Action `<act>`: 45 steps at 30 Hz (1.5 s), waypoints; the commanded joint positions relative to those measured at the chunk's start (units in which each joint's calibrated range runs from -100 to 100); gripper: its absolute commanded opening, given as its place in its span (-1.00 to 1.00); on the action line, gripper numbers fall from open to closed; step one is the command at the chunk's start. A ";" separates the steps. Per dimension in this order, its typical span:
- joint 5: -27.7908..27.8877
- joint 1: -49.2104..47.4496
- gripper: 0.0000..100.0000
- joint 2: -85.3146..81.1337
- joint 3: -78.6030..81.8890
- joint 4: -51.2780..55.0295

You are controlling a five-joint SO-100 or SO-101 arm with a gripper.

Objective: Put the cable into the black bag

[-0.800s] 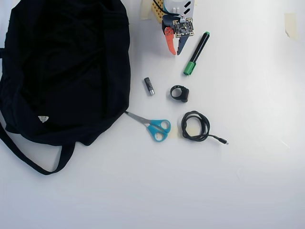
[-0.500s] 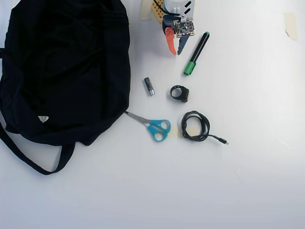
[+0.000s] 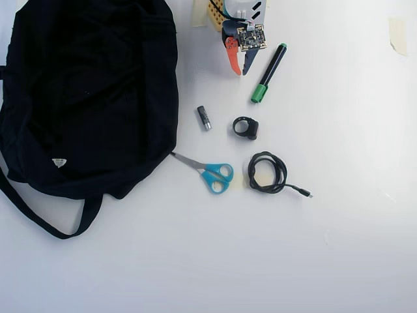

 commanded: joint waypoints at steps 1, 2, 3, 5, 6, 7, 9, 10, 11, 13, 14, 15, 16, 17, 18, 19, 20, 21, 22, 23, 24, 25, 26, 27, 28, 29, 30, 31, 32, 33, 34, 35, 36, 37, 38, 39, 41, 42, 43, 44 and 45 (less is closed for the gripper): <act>0.01 -0.31 -0.95 -1.25 1.18 2.41; 0.01 -0.31 -0.95 -1.25 1.18 2.41; 0.01 -0.31 -0.95 -1.25 1.18 2.41; 0.01 -0.31 -0.95 -1.25 1.18 2.41; 0.01 -0.31 -0.95 -1.25 1.18 2.41; 0.01 -0.31 -0.95 -1.25 1.18 2.41; 0.01 -0.31 -0.95 -1.25 1.18 2.41; 0.01 -0.31 -0.95 -1.25 1.18 2.41; 0.01 -0.31 -0.95 -1.25 1.18 2.41; 0.01 -0.31 -0.95 -1.25 1.18 2.41; 0.01 -0.31 -0.95 -1.25 1.18 2.41; 0.01 -0.31 -0.95 -1.25 1.18 2.41; 0.01 -0.31 -0.95 -1.25 1.18 2.41; 0.01 -0.31 -0.95 -1.25 1.18 2.41; -0.25 -0.24 -0.95 -1.25 1.18 2.41; -0.04 -0.76 -0.95 -1.25 1.18 2.41; -0.14 -0.76 -0.95 -1.25 1.18 2.41; -0.30 -0.69 -0.95 -1.25 1.18 2.41; -0.30 -0.69 -0.95 -1.25 1.18 2.41; -0.30 -0.69 -0.95 -1.25 1.18 2.41; -0.30 -0.69 -0.95 -1.25 1.18 2.41; -0.30 -0.69 -0.95 -1.25 1.18 2.41; -0.30 -0.69 -0.95 -1.25 1.18 2.41; 0.01 -0.69 -0.95 -1.25 1.18 2.41; 0.01 -0.69 -0.95 -1.25 1.18 2.41; -0.04 -0.69 -0.95 -1.25 1.18 2.41; -0.30 -0.69 -0.95 -1.25 1.18 2.41; -0.30 -0.69 -0.95 -1.16 1.18 2.41; -0.30 -0.69 -0.95 -1.16 1.18 2.41; -0.35 -0.69 -0.95 -1.16 1.18 2.41; -0.35 -0.69 -0.95 -1.08 1.18 2.15; -0.40 -0.69 -0.95 -1.08 1.18 1.72; -0.40 -0.69 -0.95 -1.08 1.18 1.63; -0.14 -0.69 -0.95 -1.08 1.18 1.20; 0.07 -0.76 -0.95 -1.08 1.09 -0.44; 0.07 -0.76 -0.95 -1.00 1.09 -2.59; 0.07 -0.76 -0.95 0.17 1.00 -7.67; 0.07 -0.76 -0.95 1.24 0.73 -10.43; 0.07 -0.76 -0.95 2.65 0.28 -13.27; 0.12 -0.76 -0.95 4.23 -0.17 -16.03; 0.12 -0.76 -0.94 5.97 -0.71 -19.13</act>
